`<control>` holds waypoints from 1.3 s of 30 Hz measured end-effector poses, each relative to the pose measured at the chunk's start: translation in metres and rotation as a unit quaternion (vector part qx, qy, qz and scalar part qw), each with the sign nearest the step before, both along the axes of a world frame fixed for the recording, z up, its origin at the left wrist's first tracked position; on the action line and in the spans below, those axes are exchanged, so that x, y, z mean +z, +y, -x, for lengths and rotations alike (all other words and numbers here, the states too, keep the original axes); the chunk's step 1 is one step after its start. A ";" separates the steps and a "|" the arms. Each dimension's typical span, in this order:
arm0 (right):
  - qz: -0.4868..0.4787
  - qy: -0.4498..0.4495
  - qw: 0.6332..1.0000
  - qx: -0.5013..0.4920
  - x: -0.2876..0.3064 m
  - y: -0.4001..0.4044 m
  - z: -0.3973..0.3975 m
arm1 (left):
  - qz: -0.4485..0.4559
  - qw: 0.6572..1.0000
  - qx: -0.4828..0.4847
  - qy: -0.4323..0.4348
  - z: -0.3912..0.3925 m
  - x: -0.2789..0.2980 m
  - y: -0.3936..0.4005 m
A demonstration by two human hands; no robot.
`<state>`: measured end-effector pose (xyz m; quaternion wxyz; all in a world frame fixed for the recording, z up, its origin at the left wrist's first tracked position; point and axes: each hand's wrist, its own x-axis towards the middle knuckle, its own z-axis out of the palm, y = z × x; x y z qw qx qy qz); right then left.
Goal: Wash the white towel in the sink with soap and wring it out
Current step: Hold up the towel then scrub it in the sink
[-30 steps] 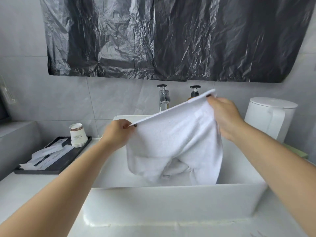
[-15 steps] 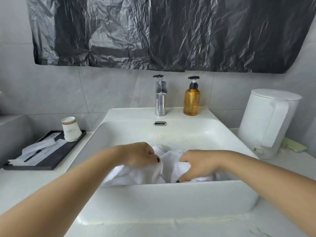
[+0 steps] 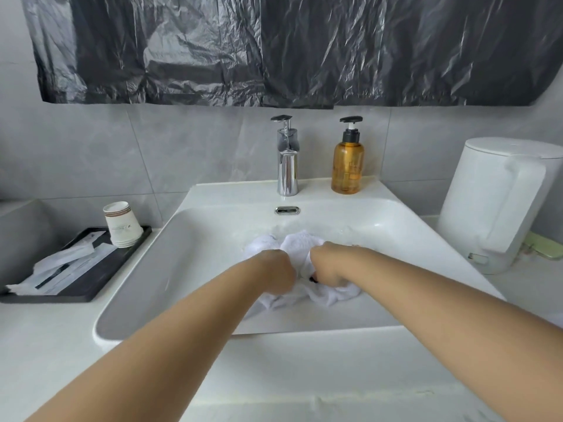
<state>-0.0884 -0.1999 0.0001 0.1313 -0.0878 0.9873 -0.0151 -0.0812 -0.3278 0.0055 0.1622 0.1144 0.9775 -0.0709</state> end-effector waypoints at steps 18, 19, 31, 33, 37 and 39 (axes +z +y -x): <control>0.552 0.036 0.768 -0.322 0.017 0.031 0.009 | -0.645 0.728 0.193 0.128 0.008 0.009 -0.035; 0.552 0.056 0.763 -0.331 0.012 0.034 0.017 | -0.637 0.732 0.204 0.132 0.011 0.007 -0.034; 0.613 0.081 0.755 -0.219 0.006 -0.042 -0.018 | -0.715 0.638 0.279 -0.064 0.000 0.009 -0.017; 0.590 0.151 0.761 -0.226 0.011 -0.035 -0.018 | -0.746 0.605 0.260 -0.096 -0.018 0.011 -0.009; 0.583 0.168 0.760 -0.234 0.021 -0.022 -0.017 | -0.788 0.549 0.254 -0.116 -0.049 0.013 0.008; 0.544 0.169 0.795 -0.209 0.023 -0.031 -0.035 | -0.804 0.520 0.274 -0.097 -0.051 0.016 0.004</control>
